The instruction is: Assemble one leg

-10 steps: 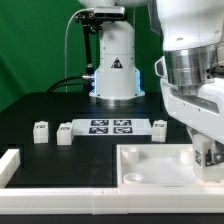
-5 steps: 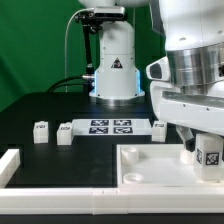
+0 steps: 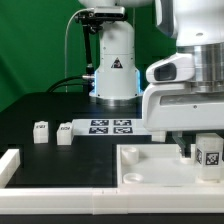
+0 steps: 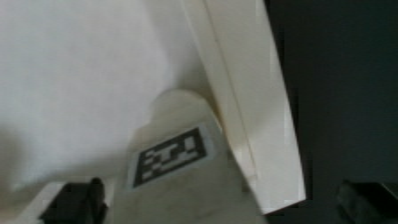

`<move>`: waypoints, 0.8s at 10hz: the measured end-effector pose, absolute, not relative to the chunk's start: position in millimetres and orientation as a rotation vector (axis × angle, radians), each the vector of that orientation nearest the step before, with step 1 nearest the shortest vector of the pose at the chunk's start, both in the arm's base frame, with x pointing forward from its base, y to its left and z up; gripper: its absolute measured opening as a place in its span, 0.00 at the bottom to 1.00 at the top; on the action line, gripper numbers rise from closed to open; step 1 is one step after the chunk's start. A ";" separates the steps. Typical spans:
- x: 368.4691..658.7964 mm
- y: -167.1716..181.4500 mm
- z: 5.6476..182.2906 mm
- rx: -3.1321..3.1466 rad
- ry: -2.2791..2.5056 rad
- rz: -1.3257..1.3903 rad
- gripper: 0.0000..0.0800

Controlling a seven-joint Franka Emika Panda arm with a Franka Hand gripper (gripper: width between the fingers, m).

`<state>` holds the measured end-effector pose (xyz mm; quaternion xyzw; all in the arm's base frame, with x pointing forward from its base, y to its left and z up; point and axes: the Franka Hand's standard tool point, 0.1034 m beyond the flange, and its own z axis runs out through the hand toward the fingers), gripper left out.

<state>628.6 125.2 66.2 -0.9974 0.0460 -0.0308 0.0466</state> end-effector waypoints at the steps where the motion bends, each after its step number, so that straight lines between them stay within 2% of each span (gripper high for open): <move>1: 629.7 122.5 66.2 -3.054 -0.034 -0.110 0.81; 3: 631.2 119.2 66.0 -3.055 -0.097 -0.129 0.81; 5: 631.2 119.1 66.0 -3.055 -0.096 -0.129 0.47; 6: 631.2 119.1 66.0 -3.055 -0.096 -0.129 0.36; 8: 631.2 119.0 66.0 -3.054 -0.041 -0.127 0.36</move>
Offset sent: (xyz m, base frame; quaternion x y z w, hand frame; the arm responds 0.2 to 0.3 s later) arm 0.0000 0.0000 0.0000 0.0000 0.0000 0.0000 1.0000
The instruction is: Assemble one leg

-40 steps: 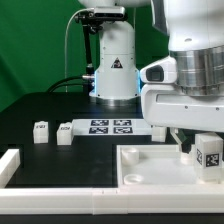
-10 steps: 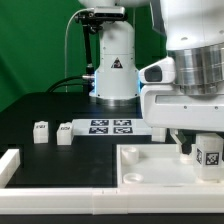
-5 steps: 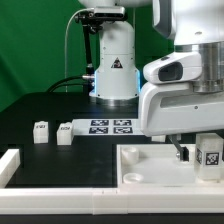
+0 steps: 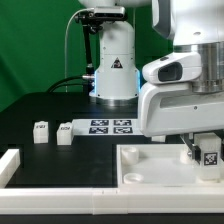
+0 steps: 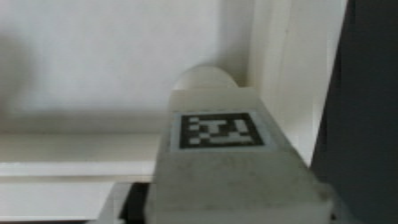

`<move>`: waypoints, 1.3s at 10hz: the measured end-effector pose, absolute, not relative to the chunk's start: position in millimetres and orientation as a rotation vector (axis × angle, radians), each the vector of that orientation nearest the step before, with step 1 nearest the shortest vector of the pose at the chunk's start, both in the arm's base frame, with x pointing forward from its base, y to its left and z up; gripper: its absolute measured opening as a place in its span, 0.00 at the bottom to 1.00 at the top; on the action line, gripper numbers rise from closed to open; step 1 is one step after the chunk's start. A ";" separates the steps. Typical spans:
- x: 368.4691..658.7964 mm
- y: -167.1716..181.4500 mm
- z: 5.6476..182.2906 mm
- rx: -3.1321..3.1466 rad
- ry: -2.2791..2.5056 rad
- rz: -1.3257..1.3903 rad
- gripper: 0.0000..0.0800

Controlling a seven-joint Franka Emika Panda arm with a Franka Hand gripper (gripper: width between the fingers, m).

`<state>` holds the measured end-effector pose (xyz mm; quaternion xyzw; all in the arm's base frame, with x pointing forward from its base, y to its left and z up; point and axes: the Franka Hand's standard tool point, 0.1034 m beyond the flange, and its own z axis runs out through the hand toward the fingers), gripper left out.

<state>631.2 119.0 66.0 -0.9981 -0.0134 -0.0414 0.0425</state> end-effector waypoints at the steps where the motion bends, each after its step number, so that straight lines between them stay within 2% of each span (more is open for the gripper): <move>1: 631.2 118.4 65.9 -3.051 0.040 -0.123 0.36; 9: 628.3 109.2 64.4 -2.473 1.738 0.001 0.36; 11: 627.0 109.3 63.5 -2.319 1.937 0.024 0.38; 12: 627.0 109.5 63.4 -2.396 1.839 0.017 0.38; 13: 626.9 110.8 63.5 -2.398 1.833 0.018 0.59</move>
Offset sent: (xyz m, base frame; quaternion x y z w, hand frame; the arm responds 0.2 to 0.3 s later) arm -0.0049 -0.0078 0.0020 -0.0241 0.0217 0.4241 0.9051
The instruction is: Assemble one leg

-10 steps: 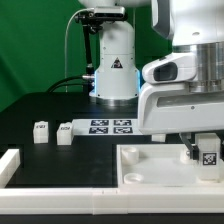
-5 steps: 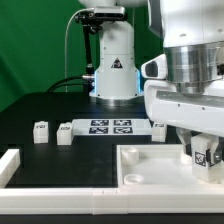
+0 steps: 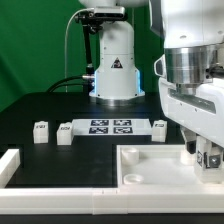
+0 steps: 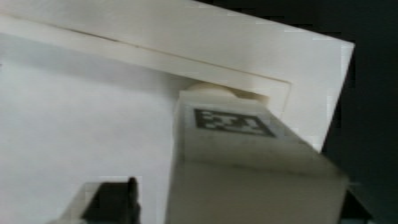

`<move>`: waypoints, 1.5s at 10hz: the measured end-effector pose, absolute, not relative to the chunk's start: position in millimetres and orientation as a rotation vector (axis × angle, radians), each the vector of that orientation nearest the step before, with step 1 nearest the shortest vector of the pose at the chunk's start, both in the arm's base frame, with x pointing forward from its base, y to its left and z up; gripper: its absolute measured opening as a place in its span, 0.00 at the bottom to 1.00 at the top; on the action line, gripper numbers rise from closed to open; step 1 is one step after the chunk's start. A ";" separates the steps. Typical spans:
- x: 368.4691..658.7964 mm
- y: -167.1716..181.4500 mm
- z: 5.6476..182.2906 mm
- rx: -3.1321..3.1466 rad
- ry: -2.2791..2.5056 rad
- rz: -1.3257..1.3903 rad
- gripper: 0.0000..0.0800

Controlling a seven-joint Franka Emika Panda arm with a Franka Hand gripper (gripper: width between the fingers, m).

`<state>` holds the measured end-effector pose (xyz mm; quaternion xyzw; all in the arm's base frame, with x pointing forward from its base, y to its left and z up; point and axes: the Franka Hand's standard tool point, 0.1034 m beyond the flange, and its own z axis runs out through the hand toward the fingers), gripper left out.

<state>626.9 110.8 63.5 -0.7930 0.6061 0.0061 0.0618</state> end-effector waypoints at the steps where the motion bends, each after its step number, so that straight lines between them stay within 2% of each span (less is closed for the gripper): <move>1: 625.2 115.7 63.0 -2.487 1.709 0.011 0.76; 2: 624.1 120.8 63.0 -2.602 1.536 -0.003 0.80; 5: 622.5 128.1 61.4 -2.976 0.702 -0.055 0.81; 10: 629.7 123.1 62.9 -3.116 -0.155 -0.113 0.81; 11: 629.5 123.4 62.8 -3.116 -0.150 -0.112 0.67; 12: 629.5 123.4 62.7 -3.116 -0.151 -0.112 0.67; 14: 629.5 123.5 62.7 -3.116 -0.079 -0.111 0.36; 15: 629.5 123.5 62.7 -3.116 -0.081 -0.111 0.36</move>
Offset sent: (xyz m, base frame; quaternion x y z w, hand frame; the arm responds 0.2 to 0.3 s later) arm -0.0131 0.0195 -0.0023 -0.0001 0.0198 -0.4554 0.8901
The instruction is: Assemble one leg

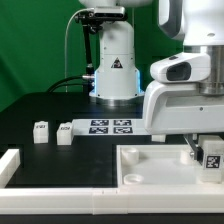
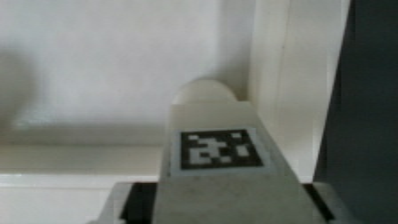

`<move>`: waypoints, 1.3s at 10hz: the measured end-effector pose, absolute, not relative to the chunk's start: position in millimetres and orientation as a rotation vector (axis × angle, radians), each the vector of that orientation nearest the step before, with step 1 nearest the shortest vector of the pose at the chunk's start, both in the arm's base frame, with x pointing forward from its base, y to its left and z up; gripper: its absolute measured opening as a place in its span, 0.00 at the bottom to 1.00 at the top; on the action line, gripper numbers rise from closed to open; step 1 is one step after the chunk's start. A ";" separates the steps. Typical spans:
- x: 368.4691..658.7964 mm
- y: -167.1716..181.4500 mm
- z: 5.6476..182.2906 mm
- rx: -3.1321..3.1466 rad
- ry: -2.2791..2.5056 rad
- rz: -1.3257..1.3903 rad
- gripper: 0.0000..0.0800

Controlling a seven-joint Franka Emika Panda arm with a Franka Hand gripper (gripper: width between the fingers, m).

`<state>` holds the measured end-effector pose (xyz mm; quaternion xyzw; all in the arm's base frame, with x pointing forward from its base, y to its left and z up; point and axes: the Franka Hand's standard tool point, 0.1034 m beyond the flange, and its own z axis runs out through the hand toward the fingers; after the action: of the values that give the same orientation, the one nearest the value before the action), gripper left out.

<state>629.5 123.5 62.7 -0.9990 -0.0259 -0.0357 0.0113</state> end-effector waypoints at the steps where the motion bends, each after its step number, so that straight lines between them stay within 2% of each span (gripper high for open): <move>1: 629.8 123.5 62.9 -3.114 -0.044 -0.114 0.36; 2: 629.7 120.7 63.5 -3.066 0.326 -0.130 0.36; 8: 627.5 117.6 60.2 -2.566 1.593 -0.049 0.36; 11: 627.0 119.2 60.1 -2.429 1.788 -0.031 0.36; 12: 626.9 119.4 59.8 -2.474 1.726 -0.035 0.49; 13: 626.8 120.0 59.8 -2.476 1.722 -0.034 0.49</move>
Offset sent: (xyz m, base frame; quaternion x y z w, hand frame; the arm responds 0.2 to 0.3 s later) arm -0.0015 -0.0108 0.0063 -0.0089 0.0312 0.4011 0.9154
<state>626.8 120.0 59.8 -0.8193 0.5698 -0.0113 0.0627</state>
